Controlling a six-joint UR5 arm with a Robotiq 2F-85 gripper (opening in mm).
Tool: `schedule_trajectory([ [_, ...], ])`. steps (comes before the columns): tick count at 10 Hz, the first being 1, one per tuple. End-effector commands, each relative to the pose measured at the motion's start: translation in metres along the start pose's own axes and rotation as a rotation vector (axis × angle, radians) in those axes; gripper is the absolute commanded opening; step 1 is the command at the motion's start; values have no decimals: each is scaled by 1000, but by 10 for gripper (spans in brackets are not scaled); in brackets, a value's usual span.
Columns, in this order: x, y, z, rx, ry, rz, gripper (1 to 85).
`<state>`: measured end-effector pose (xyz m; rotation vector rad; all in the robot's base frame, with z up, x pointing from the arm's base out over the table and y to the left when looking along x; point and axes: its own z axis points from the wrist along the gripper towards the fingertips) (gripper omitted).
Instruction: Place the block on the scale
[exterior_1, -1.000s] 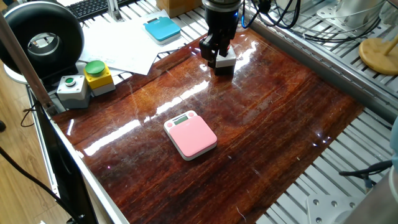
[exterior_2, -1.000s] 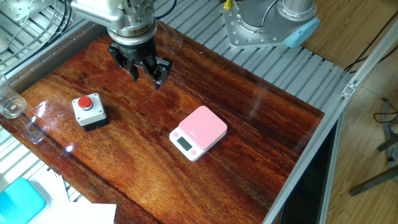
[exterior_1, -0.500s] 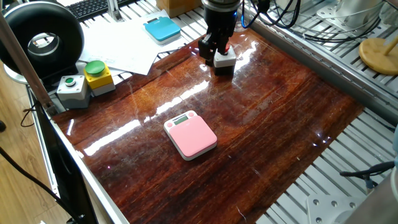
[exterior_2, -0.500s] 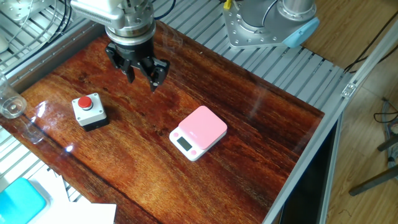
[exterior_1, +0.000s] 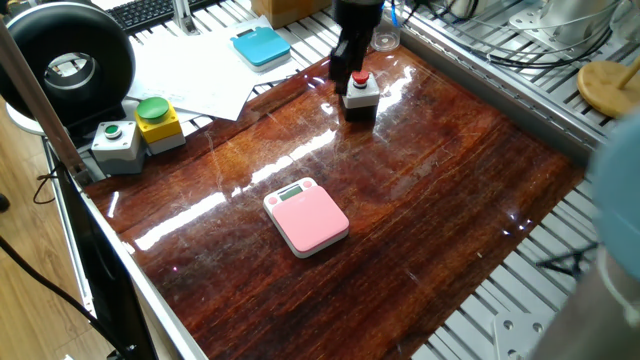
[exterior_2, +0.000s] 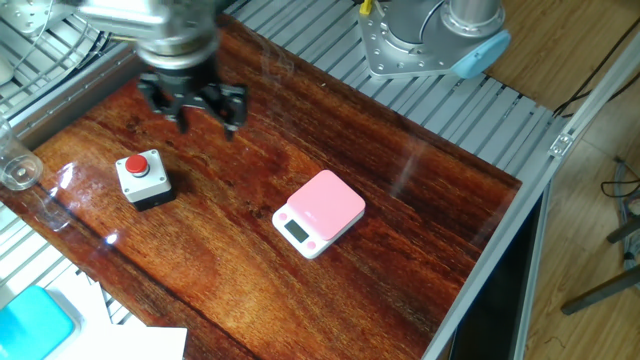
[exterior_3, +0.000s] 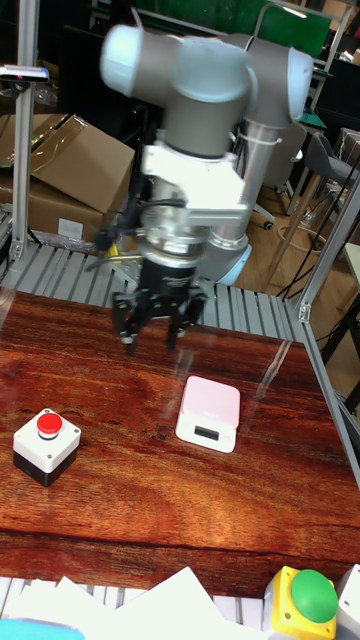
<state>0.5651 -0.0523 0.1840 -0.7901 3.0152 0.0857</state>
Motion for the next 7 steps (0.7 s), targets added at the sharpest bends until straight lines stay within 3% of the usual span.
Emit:
schedule_trajectory([
  [1,-5,-45,4,-40,-40,-121,623],
  [3,-10,-47,6,-47,-56,-128,627],
  [4,-10,-48,6,-45,-54,-123,757],
  [6,2,-59,6,-6,-6,6,733],
  [7,2,-63,6,12,-8,39,723],
])
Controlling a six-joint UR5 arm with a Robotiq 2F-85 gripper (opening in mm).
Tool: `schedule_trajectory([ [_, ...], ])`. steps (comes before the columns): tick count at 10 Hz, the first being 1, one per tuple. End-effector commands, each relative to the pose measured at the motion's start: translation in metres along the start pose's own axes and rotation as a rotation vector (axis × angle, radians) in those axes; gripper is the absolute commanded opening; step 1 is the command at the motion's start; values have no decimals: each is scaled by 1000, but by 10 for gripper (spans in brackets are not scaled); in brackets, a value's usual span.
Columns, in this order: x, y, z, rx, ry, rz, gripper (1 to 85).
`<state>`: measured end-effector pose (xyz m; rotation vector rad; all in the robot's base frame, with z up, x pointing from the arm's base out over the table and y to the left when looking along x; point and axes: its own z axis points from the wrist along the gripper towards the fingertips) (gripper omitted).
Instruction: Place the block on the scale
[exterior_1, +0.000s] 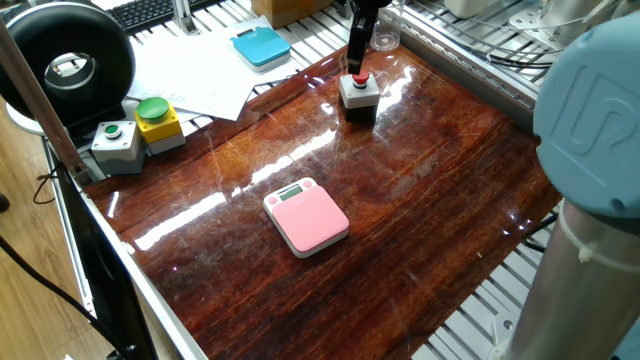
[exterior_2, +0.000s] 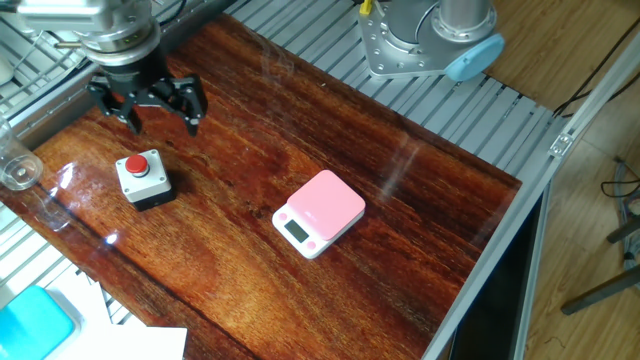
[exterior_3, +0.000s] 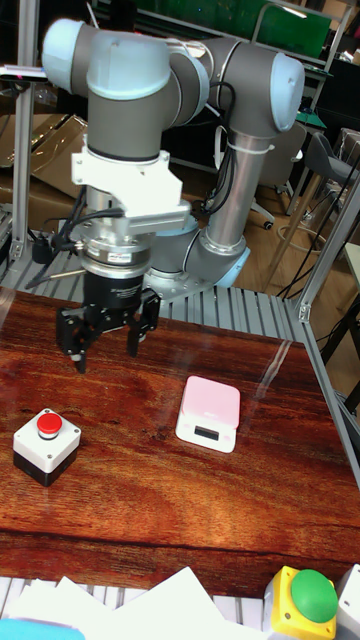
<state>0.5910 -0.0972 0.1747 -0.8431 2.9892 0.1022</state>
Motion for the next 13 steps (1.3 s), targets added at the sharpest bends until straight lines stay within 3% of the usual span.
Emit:
schedule_trajectory([
  [1,2,-13,-1,30,4,84,707],
  [2,1,-14,-1,31,1,7,697],
  [3,-6,-12,2,-6,-22,-61,727],
  [4,-11,-27,8,-22,-31,-105,737],
  [7,-20,-35,19,-53,-57,-174,743],
  [9,-22,-47,27,-54,-67,-211,743],
  [10,-25,-55,33,-36,-71,-214,730],
  [13,-29,-61,41,-24,-79,-204,727],
])
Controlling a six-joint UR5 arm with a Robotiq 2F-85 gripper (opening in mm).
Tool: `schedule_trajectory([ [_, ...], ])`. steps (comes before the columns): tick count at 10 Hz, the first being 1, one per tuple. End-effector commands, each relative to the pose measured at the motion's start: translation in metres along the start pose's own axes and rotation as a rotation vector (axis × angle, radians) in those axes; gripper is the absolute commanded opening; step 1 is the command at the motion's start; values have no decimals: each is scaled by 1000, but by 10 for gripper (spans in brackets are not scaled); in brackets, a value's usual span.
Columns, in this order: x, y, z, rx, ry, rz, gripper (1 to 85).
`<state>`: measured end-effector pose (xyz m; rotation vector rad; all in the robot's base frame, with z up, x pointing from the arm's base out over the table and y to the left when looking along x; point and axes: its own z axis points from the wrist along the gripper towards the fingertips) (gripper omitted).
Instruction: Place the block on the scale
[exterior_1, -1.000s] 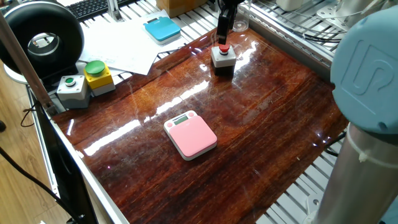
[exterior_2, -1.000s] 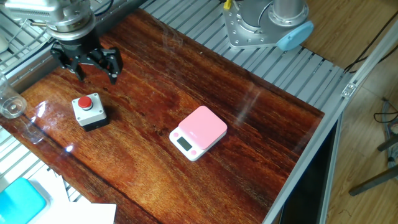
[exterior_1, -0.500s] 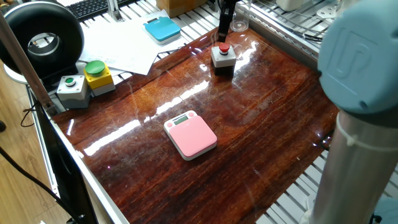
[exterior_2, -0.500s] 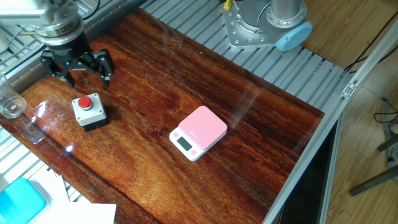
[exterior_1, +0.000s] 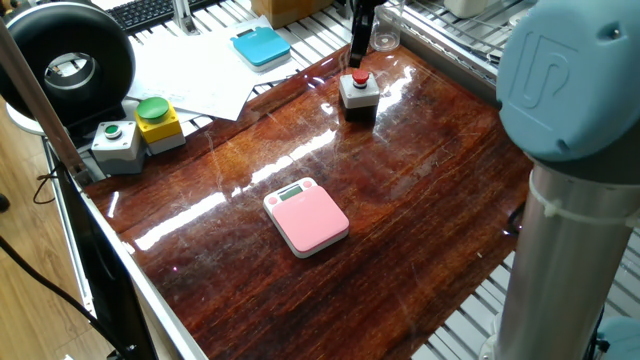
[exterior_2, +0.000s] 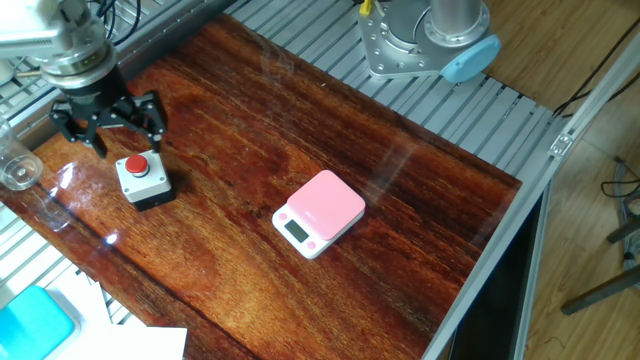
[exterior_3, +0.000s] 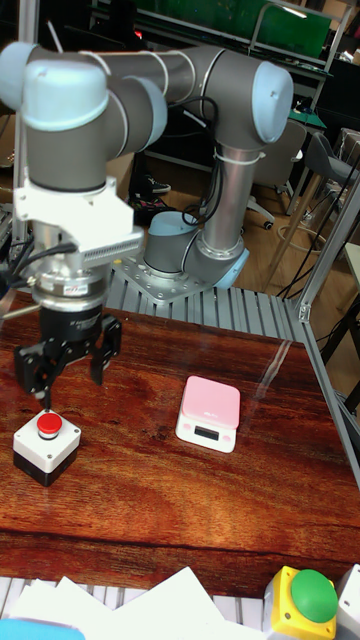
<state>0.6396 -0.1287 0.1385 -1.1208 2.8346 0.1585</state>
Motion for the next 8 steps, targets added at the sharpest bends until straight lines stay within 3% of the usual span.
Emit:
schedule_trajectory([
  [1,13,-21,6,56,44,61,727],
  [3,46,-31,2,108,167,165,700],
  [5,53,-21,1,75,196,200,700],
  [6,43,-16,3,51,157,189,700],
  [7,27,-8,17,2,98,186,727],
  [8,24,-11,32,8,85,184,737],
])
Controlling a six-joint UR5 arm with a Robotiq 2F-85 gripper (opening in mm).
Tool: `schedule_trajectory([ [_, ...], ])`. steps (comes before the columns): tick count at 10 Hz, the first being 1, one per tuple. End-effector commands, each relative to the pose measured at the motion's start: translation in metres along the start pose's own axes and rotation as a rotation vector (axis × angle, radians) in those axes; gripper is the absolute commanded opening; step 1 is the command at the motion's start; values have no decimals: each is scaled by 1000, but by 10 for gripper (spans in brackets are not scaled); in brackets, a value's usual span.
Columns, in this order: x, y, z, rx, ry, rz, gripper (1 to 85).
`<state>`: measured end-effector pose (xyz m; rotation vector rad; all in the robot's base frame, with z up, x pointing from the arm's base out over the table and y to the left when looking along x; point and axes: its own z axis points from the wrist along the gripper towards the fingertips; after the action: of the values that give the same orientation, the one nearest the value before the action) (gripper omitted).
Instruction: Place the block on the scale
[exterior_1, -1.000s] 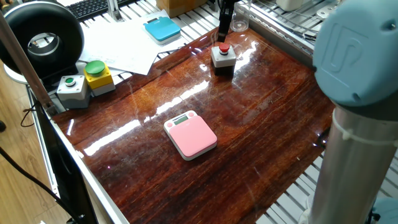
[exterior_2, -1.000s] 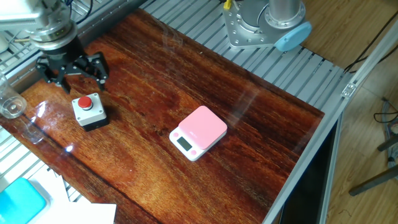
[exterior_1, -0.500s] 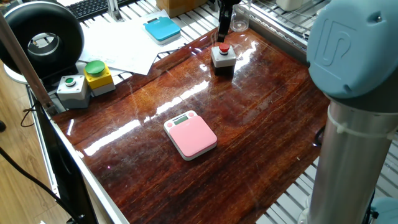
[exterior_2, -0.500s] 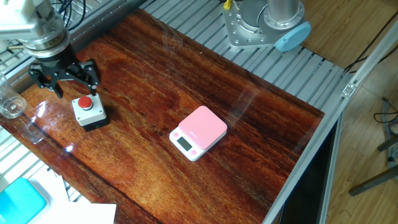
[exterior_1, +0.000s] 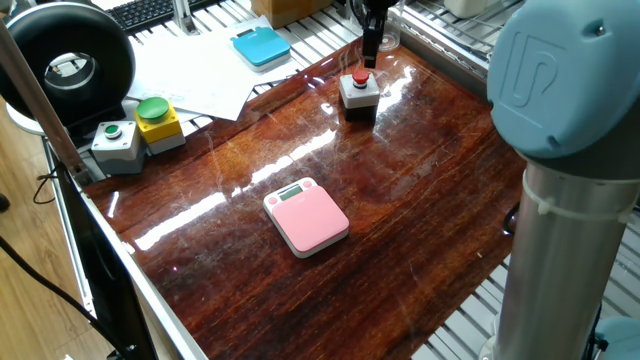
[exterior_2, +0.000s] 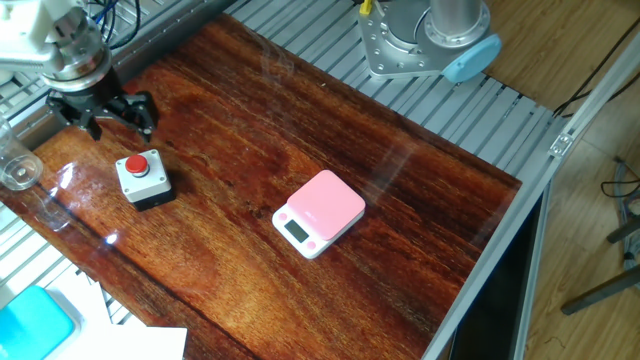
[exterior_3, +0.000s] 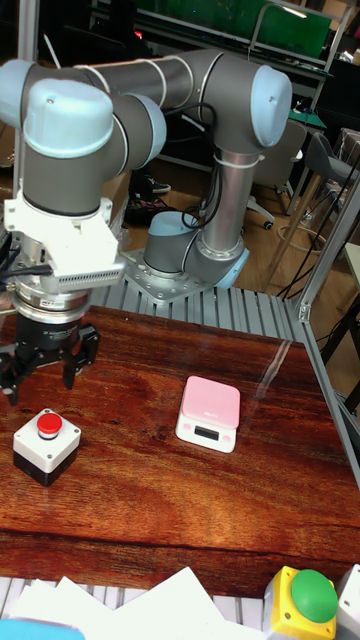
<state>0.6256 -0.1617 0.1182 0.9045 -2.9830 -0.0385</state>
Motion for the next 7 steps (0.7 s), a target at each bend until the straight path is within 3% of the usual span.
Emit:
schedule_trajectory([
  [1,-12,4,23,-17,-36,24,717],
  [3,-16,-1,33,-10,-54,15,703],
  [7,-15,2,35,-4,-50,40,657],
])
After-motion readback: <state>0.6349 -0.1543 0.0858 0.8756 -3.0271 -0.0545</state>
